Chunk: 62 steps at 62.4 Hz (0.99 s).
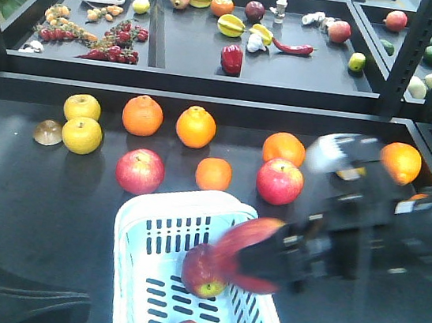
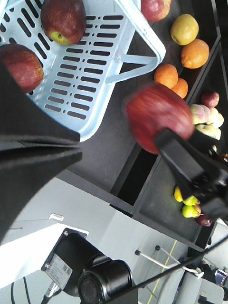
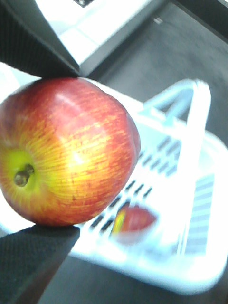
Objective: Pick three apples into basket with both arms
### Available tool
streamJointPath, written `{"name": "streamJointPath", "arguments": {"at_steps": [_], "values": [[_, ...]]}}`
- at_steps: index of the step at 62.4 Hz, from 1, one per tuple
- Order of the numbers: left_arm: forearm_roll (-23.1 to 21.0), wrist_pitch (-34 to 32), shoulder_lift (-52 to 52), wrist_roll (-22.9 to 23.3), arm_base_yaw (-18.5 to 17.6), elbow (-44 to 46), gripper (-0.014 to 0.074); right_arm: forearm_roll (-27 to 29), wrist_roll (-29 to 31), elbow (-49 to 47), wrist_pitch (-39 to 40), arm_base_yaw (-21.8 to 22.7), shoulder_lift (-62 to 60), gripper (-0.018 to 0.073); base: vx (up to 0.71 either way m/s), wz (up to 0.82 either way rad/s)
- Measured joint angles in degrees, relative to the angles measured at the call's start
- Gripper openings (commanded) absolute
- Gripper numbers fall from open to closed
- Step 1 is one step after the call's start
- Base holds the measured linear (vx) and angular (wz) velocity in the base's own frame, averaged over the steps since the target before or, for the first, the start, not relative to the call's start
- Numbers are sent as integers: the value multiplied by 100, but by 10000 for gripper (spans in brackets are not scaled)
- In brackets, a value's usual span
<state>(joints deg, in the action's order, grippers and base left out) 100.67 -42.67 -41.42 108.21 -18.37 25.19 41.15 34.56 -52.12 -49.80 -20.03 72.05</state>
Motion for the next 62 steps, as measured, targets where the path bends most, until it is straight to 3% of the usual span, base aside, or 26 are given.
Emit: {"name": "streamJointPath", "arguments": {"at_steps": [9,18,23,28,39,45,52,62], "values": [[0,0,0,0,0,0,-6,17,60,3,482,-600,510,326,0,0],[0,0,0,0,0,0,-6,62,179,7,764,-802,1061,592,0,0],[0,0,0,0,0,0,-6,66,207,7,856,-802,1287,692,0,0],[0,0,0,0,0,0,-6,97,241,7,940,-802,1371,730,0,0],[0,0,0,0,0,0,-6,127,261,7,1104,-802,1371,704,0,0],[0,0,0,0,0,0,-6,129,261,7,1137,-802,1371,637,0,0],[0,0,0,0,0,0,-6,129,261,7,911,-802,1371,470,0,0],[0,0,0,0,0,0,-6,98,290,7,414,-802,1366,84,0,0]]}}
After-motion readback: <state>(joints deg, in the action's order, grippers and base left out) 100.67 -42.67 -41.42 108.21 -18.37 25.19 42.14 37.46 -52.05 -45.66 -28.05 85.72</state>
